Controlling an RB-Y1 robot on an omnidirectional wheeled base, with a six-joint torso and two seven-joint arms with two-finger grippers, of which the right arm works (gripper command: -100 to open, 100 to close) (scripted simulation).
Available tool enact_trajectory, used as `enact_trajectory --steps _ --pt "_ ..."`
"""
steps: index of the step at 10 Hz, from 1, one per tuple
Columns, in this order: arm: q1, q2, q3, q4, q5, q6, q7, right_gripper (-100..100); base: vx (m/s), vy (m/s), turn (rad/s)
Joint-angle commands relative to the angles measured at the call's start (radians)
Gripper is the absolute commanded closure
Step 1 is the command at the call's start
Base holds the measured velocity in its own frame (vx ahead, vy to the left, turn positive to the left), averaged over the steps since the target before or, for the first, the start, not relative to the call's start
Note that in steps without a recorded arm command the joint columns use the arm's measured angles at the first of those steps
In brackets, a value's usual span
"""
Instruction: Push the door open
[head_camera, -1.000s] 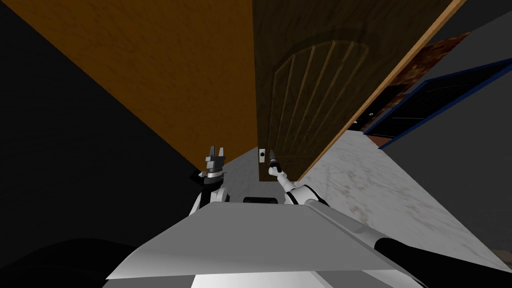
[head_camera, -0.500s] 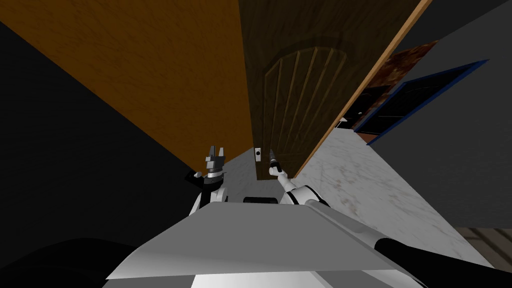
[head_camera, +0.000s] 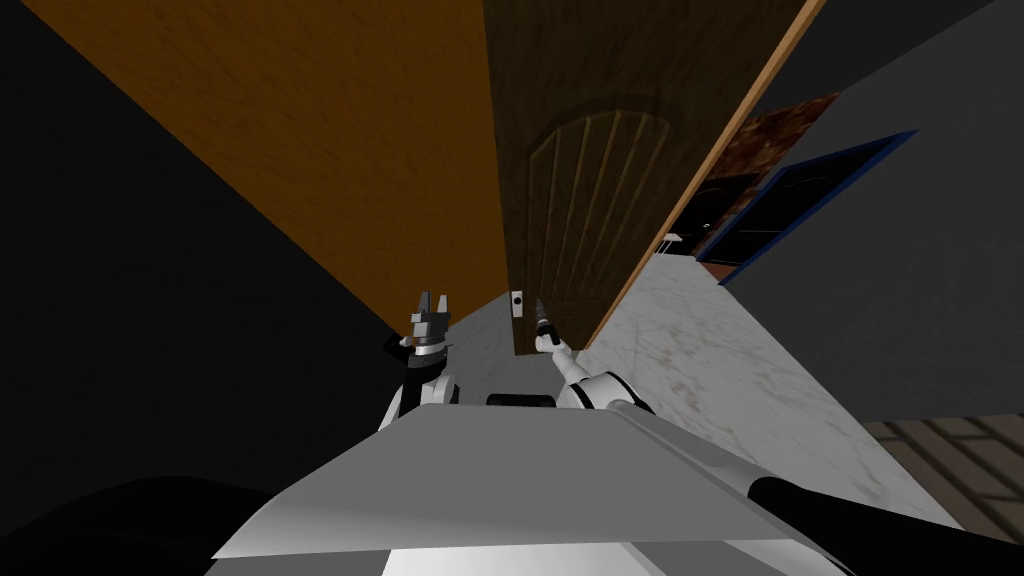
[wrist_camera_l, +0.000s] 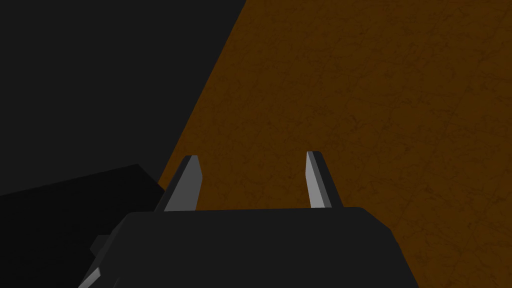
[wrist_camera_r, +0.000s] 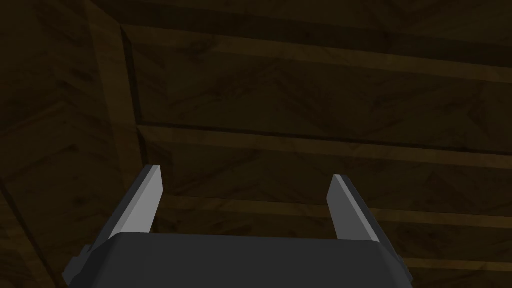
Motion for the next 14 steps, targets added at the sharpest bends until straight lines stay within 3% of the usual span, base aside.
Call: enact_trajectory --steps 1,4,6,11,14 --pt "0.010 0.013 -0.007 -0.022 0.015 0.015 -0.004 -100 -0.153 0.161 -0.018" --pt "0.011 0.030 -0.012 -0.025 0.032 0.020 -0.016 -100 -0.135 0.154 -0.002" --pt "0.010 0.030 -0.012 -0.023 0.032 0.021 -0.016 -100 -0.067 0.077 0.016" --pt "0.006 -0.005 -0.014 -0.016 0.036 0.017 -0.019 -100 0.077 -0.175 -0.001" --pt "0.002 -0.042 -0.016 -0.008 0.040 0.013 -0.022 -100 0.102 -0.174 -0.001"
